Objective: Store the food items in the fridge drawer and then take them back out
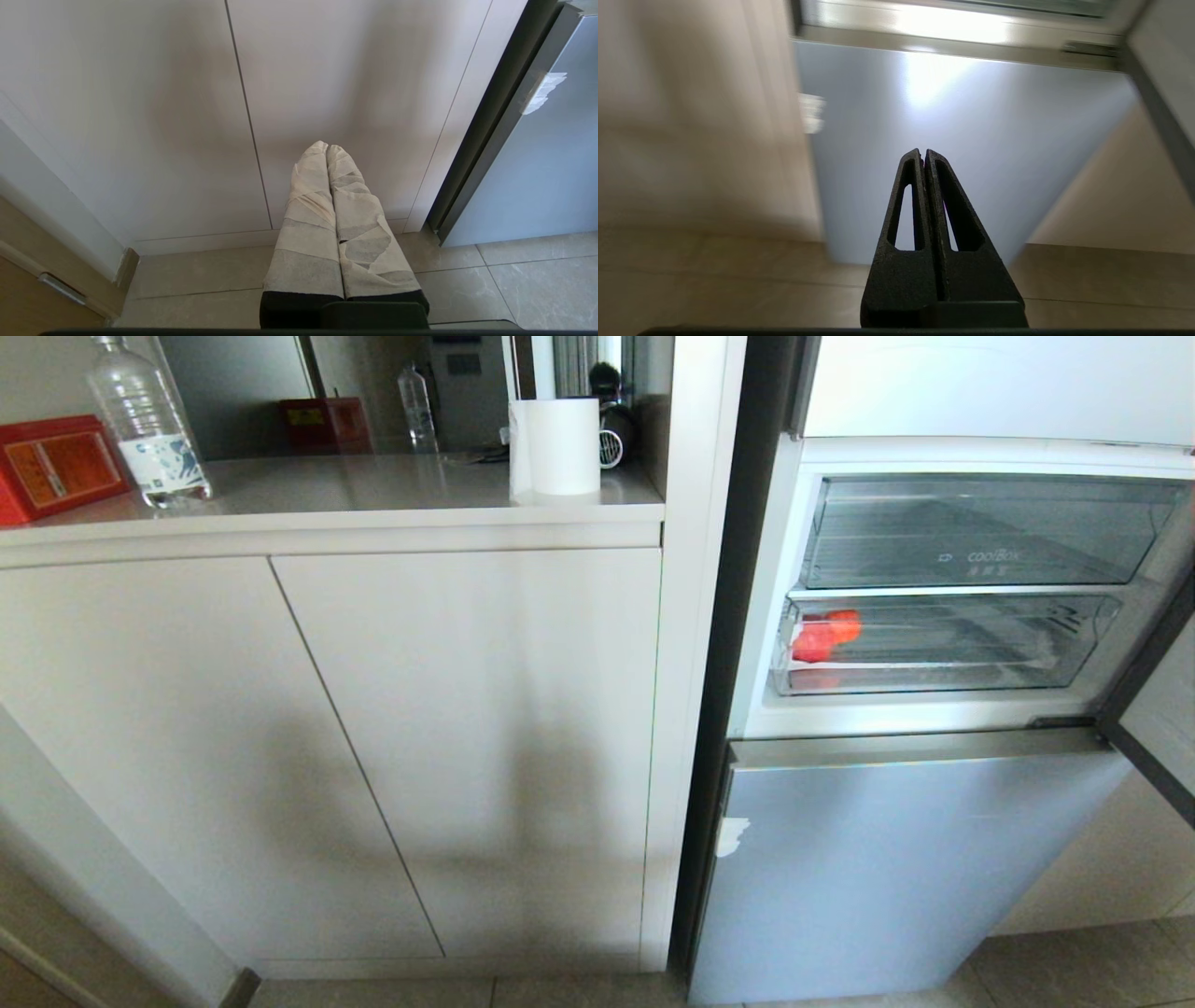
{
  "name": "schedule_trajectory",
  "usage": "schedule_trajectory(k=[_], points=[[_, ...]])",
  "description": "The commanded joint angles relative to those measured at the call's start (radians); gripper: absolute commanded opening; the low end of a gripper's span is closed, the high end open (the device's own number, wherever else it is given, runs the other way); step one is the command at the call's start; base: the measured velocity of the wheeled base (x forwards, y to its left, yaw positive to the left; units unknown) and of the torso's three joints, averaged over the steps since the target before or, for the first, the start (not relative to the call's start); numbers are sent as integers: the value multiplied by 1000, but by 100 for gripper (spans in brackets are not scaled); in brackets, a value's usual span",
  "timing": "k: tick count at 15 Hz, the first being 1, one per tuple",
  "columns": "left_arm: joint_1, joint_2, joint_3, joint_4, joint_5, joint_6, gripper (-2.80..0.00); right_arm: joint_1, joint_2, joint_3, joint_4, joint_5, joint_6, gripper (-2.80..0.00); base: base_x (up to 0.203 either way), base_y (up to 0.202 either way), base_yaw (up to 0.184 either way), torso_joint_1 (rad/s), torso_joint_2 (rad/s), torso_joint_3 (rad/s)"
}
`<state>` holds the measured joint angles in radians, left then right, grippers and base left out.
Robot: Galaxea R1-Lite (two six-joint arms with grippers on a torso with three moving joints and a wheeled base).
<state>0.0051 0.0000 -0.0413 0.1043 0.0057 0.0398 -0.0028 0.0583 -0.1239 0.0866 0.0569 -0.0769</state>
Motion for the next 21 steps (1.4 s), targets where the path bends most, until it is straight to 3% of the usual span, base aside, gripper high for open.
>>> schedule_trajectory(k=[1, 6, 7, 11, 15, 17, 21], points=[[1, 1, 0, 0, 0, 0, -280, 0, 244, -109, -7, 48, 26, -280, 0, 0, 0, 0, 0, 0], [0, 0, 0, 0, 0, 0, -280, 9, 874, -370, -98, 211, 88, -280, 0, 0, 0, 0, 0, 0], [0, 0, 1, 0, 0, 0, -280, 18, 989, -423, -135, 231, 96, 0, 0, 0, 0, 0, 0, 0], [1, 0, 0, 0, 0, 0, -280, 46, 1373, -559, -389, 267, 122, 0, 0, 0, 0, 0, 0, 0], [0, 1, 0, 0, 1, 0, -280, 61, 1724, -687, -753, 212, 145, 0, 0, 0, 0, 0, 0, 0], [1, 0, 0, 0, 0, 0, -280, 65, 1833, -769, -898, 180, 155, 0, 0, 0, 0, 0, 0, 0], [1, 0, 0, 0, 0, 0, -280, 78, 1925, -862, -1025, 149, 169, 0, 0, 0, 0, 0, 0, 0]])
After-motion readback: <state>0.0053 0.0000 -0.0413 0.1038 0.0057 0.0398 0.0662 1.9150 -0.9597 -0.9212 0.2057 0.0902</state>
